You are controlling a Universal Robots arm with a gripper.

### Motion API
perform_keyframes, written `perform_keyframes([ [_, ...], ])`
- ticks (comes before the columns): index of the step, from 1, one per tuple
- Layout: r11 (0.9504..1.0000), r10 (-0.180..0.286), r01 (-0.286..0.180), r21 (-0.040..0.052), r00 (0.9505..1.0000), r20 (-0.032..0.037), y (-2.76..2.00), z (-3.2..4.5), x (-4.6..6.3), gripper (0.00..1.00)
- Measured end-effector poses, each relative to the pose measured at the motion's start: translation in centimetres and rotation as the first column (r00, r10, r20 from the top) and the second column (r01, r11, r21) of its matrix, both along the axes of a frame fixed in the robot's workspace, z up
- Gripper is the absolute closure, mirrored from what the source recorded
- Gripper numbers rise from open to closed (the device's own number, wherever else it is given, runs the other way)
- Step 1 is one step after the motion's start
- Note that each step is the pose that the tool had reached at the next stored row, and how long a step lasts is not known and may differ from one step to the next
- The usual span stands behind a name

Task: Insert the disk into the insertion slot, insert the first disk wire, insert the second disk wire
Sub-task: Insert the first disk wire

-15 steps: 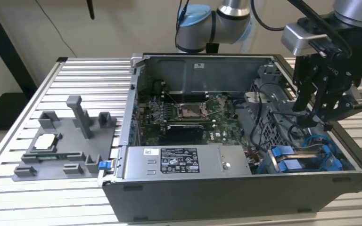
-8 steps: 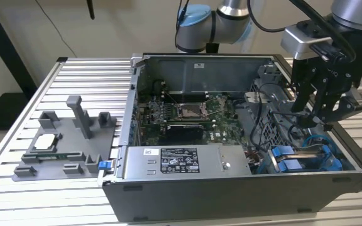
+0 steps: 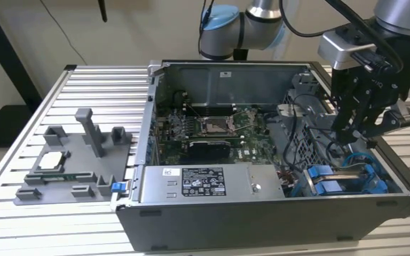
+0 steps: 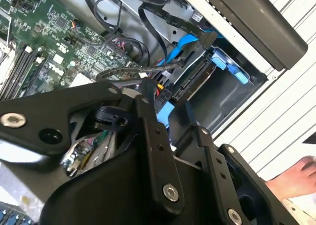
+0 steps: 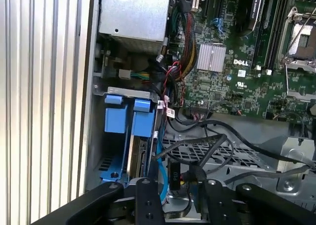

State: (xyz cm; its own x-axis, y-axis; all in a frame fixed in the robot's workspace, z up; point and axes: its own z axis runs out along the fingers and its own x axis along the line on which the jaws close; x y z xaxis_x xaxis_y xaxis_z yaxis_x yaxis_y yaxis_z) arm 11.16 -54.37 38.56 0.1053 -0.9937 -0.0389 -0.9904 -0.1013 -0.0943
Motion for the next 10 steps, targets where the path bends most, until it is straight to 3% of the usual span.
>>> perform_keyframes([
  [10,1.0,0.0,0.0,0.0,1.0,0.0054,-0.16,0.0,-0.29,0.0],
])
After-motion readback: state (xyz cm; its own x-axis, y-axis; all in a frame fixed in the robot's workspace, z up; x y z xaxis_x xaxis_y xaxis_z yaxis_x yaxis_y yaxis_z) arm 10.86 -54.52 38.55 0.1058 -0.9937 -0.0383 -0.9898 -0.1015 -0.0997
